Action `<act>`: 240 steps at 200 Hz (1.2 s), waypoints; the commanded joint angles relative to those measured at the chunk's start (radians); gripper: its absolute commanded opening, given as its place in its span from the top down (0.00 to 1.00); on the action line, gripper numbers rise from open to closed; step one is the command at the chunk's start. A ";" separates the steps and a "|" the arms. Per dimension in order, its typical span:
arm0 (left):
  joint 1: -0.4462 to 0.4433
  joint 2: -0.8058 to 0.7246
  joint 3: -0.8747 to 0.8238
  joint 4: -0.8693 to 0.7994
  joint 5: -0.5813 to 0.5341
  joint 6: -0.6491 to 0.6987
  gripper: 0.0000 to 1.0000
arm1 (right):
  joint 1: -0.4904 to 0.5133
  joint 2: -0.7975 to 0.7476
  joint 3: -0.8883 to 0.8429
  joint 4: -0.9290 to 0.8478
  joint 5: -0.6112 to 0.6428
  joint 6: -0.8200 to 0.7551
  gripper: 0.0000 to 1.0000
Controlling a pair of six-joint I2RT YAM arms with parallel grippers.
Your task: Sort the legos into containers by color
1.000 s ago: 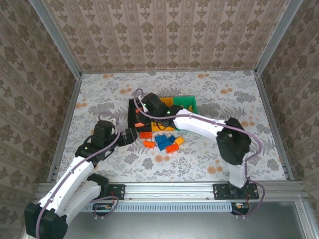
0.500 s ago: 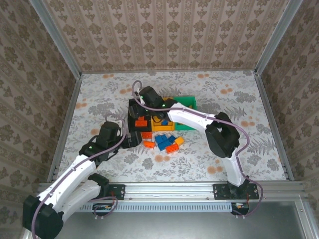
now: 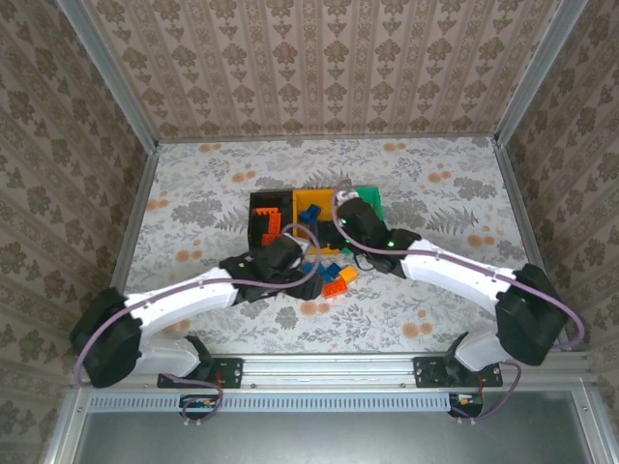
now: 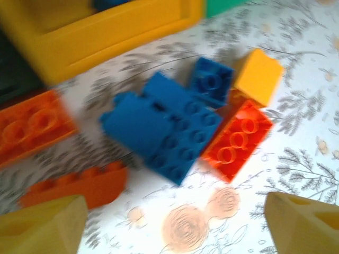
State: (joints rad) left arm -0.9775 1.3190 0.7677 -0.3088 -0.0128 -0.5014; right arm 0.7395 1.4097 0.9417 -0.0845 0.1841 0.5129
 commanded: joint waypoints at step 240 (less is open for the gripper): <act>-0.184 0.254 0.306 -0.101 0.066 0.173 0.18 | -0.312 -0.549 -0.348 -0.158 -0.005 0.070 0.15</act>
State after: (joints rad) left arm -1.1366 1.6173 1.0187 -0.3202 0.1936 -0.3912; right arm 0.4381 0.8749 0.6083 -0.2287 0.1982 0.5770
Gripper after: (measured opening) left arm 0.749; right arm 0.849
